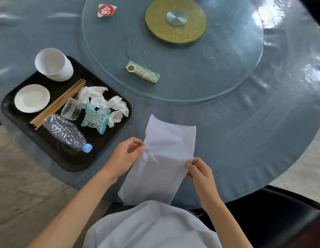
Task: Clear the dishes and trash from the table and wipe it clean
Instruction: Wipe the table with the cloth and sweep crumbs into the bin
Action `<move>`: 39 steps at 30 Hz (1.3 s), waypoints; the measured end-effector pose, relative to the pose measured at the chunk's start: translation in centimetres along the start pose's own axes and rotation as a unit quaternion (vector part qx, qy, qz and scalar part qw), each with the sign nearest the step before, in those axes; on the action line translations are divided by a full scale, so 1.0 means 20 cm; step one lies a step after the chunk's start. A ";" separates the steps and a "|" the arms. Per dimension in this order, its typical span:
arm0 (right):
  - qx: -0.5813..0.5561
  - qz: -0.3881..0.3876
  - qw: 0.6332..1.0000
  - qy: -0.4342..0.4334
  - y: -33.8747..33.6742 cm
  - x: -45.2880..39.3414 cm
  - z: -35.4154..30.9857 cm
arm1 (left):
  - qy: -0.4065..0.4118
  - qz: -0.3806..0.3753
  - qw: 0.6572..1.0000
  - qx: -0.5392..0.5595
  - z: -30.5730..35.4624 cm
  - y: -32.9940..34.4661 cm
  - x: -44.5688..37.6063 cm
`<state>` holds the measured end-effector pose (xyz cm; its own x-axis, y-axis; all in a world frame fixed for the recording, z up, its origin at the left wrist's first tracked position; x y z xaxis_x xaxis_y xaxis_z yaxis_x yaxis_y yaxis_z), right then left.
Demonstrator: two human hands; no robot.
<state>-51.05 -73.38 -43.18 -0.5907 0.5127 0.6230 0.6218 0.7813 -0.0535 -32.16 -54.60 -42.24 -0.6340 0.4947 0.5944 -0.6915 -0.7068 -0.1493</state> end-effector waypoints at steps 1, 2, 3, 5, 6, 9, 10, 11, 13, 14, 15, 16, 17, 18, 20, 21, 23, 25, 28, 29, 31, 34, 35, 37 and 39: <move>-0.005 -0.012 1.000 -0.004 0.00 0.01 -0.01 | -0.003 0.004 1.000 0.009 0.00 0.00 0.00; -0.010 -0.026 1.000 -0.008 0.00 0.01 -0.03 | -0.010 0.002 1.000 0.022 -0.01 0.00 0.00; -0.017 -0.044 0.999 -0.013 0.01 0.02 -0.04 | -0.020 -0.007 0.999 0.037 -0.02 0.01 0.01; -0.034 -0.079 0.996 -0.022 0.04 0.04 -0.07 | -0.045 -0.035 0.996 0.072 -0.02 0.04 0.02; -0.041 -0.096 0.994 -0.026 0.05 0.05 -0.10 | -0.060 -0.048 0.993 0.089 -0.03 0.06 0.02; -0.062 -0.126 0.989 -0.037 0.09 0.08 -0.17 | -0.073 -0.057 0.991 0.099 -0.01 0.06 0.05; -0.068 -0.128 0.989 -0.042 0.09 0.08 -0.20 | -0.072 -0.056 0.990 0.103 0.00 0.05 0.06; -0.072 -0.130 0.988 -0.050 0.10 0.09 -0.23 | -0.071 -0.058 0.990 0.110 0.02 0.05 0.07; -0.077 -0.140 0.984 -0.082 0.12 0.12 -0.29 | -0.075 -0.071 0.987 0.119 0.03 0.03 0.09; -0.077 -0.145 0.981 -0.101 0.12 0.14 -0.32 | -0.081 -0.078 0.987 0.117 0.04 0.03 0.10; -0.080 -0.150 0.979 -0.117 0.13 0.16 -0.35 | -0.088 -0.083 0.986 0.116 0.05 0.02 0.12; -0.088 -0.155 0.975 -0.130 0.14 0.18 -0.38 | -0.094 -0.089 0.985 0.116 0.06 0.02 0.13; -0.097 -0.161 0.972 -0.141 0.14 0.20 -0.40 | -0.098 -0.098 0.983 0.118 0.06 0.03 0.14; -0.100 -0.166 0.970 -0.147 0.15 0.21 -0.42 | -0.098 -0.107 0.982 0.124 0.06 0.03 0.15; -0.088 -0.168 0.971 -0.144 0.15 0.21 -0.43 | -0.086 -0.115 0.978 0.152 0.08 0.04 0.16; -0.083 -0.165 0.973 -0.138 0.15 0.20 -0.44 | -0.073 -0.108 0.978 0.165 0.09 0.05 0.16; -0.072 -0.156 0.976 -0.131 0.13 0.19 -0.45 | -0.033 -0.076 0.982 0.171 0.14 0.05 0.18; -0.071 -0.160 0.975 -0.139 0.12 0.21 -0.48 | 0.008 -0.044 0.983 0.178 0.18 0.04 0.20; -0.097 -0.173 0.970 -0.138 0.10 0.23 -0.49 | 0.034 -0.059 0.983 0.168 0.21 0.06 0.21; -0.105 -0.168 0.973 -0.120 0.10 0.21 -0.47 | 0.035 -0.069 0.984 0.159 0.21 0.08 0.22; -0.084 -0.132 0.983 -0.098 0.06 0.17 -0.42 | 0.039 -0.078 0.983 0.160 0.21 0.11 0.22; -0.049 -0.125 0.983 -0.125 0.02 0.16 -0.41 | 0.052 -0.061 0.976 0.203 0.20 0.10 0.22; -0.052 -0.133 0.981 -0.128 0.03 0.17 -0.42 | 0.051 -0.057 0.974 0.214 0.20 0.10 0.22; -0.018 -0.125 0.984 -0.124 0.03 0.18 -0.41 | 0.053 -0.030 0.983 0.174 0.17 0.10 0.22; 0.044 -0.100 0.986 -0.126 0.01 0.15 -0.39 | 0.056 -0.005 0.989 0.140 0.16 0.10 0.21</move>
<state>-48.66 -74.53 -35.21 -0.8132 0.4087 0.4144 0.4393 0.8980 -0.0237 -35.02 -55.54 -37.42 -0.6734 0.5435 0.5012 -0.5840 -0.8067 0.0902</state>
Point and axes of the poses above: each hand's wrist, its own x-axis away from the middle knuckle, its own y-axis out of the palm, z = x × y, the point moved 7 cm from there along -x, towards the middle knuckle
